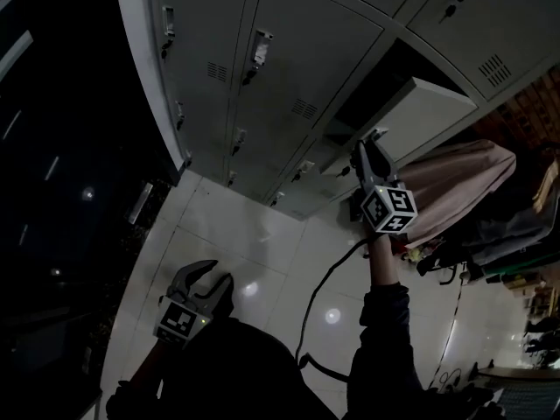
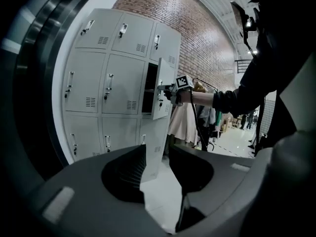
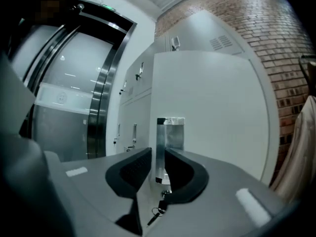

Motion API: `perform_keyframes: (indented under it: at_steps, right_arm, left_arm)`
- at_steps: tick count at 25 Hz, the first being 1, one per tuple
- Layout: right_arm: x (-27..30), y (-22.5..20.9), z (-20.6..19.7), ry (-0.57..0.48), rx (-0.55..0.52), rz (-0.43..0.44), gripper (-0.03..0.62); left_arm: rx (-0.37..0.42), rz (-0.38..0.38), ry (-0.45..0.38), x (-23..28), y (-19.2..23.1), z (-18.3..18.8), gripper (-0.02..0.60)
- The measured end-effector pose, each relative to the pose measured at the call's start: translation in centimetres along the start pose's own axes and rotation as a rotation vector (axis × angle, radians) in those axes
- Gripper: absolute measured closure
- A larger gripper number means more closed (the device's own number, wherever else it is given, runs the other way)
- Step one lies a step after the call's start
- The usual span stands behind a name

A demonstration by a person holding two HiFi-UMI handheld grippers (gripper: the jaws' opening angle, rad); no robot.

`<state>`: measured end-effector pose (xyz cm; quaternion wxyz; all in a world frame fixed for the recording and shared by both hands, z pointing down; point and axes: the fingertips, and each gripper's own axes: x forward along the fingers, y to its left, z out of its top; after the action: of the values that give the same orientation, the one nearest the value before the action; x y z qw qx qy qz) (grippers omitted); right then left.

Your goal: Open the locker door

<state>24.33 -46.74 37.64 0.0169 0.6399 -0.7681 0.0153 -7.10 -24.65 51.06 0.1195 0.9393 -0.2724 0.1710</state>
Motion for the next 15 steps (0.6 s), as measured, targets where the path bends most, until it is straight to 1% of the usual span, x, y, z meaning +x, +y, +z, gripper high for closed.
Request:
perform_keyframes:
  at_steps: [1,3,5,7,11,13,15]
  right_arm:
    - [-2.3,0.0,-0.1,-0.015,0.004,-0.011,0.511]
    - [-6.6,-0.8,-0.2,-0.036,-0.005,-0.055,0.592]
    - [-10.1,-2.0,-0.5,-0.026,-0.034,-0.088,0.592]
    - [-12.9,-3.3,-0.8,-0.012,-0.041,-0.118,0.592]
    - [-17.2,-5.5,-1.3,0.027,-0.056,-0.181,0.592]
    - [-19.4,-5.6,-1.3,0.039,-0.062,-0.199,0.592]
    - [-22.3,-4.5,-1.4,0.048,-0.060,-0.191,0.592]
  left_arm:
    - [0.006,-0.014,-0.001,0.0,-1.1,-0.1,0.419]
    - [0.019,-0.043,-0.001,0.0,-3.4,-0.3,0.419]
    - [0.034,-0.070,-0.002,-0.1,-6.0,-0.5,0.419]
    - [0.046,-0.093,-0.009,-0.5,-8.5,-0.7,0.419]
    - [0.076,-0.113,-0.024,-2.1,-13.1,-1.5,0.419]
    - [0.084,-0.112,-0.031,-3.4,-15.1,-2.1,0.419]
    - [0.087,-0.110,-0.029,-4.6,-16.9,-3.0,0.419]
